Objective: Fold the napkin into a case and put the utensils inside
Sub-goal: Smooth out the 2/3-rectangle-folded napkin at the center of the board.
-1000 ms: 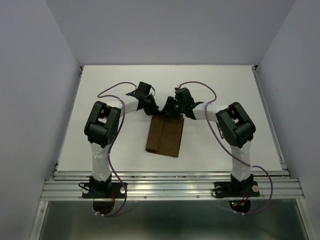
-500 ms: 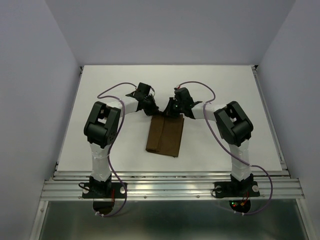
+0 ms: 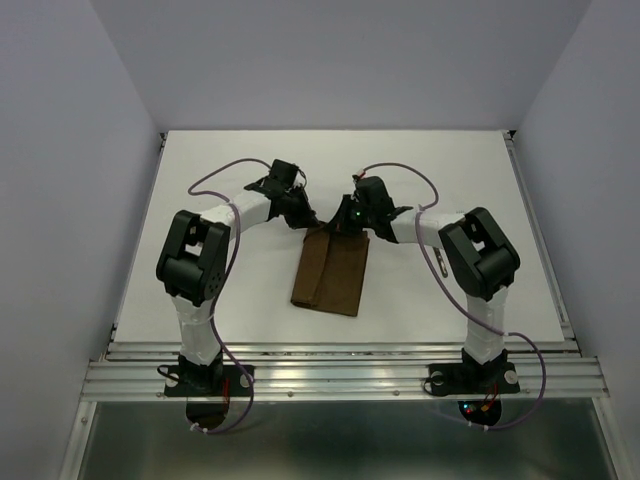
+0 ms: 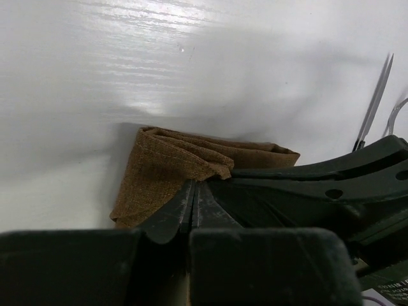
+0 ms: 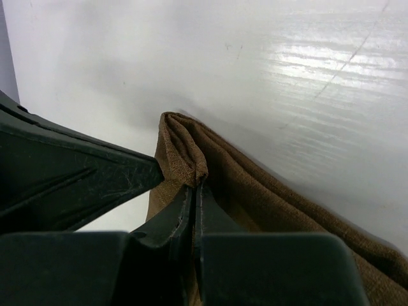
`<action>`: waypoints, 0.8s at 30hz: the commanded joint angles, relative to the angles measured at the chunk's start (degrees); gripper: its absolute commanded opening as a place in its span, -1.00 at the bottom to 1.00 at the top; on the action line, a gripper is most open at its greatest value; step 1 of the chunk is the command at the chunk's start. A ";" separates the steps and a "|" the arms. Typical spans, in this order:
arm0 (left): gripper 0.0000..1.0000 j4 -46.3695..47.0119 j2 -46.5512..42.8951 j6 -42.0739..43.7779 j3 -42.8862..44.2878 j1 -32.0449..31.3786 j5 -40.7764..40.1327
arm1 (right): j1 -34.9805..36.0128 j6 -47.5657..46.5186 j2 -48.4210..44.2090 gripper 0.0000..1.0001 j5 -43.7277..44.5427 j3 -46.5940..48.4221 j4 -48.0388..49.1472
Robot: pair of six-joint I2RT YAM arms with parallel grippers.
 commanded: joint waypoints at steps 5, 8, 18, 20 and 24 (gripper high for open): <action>-0.94 -1.04 -3.56 0.89 -2.14 0.61 0.02 | -0.02 -0.69 -4.34 -0.99 2.02 -3.53 3.37; -0.95 -1.04 -3.30 0.72 -2.05 0.69 -0.25 | -0.02 -0.95 -4.61 -0.99 2.90 -5.20 3.55; -0.97 -1.03 -1.01 0.80 -1.52 0.69 -0.86 | -0.02 -1.92 -0.39 -0.99 1.41 -3.71 3.37; -0.97 -1.04 -0.22 0.98 -1.96 0.69 -1.21 | -0.02 -2.00 -0.56 -0.99 1.59 -3.97 3.28; -0.98 0.55 1.71 1.33 -3.46 0.69 -0.95 | -0.02 -2.00 -1.62 -0.99 2.47 -4.76 3.28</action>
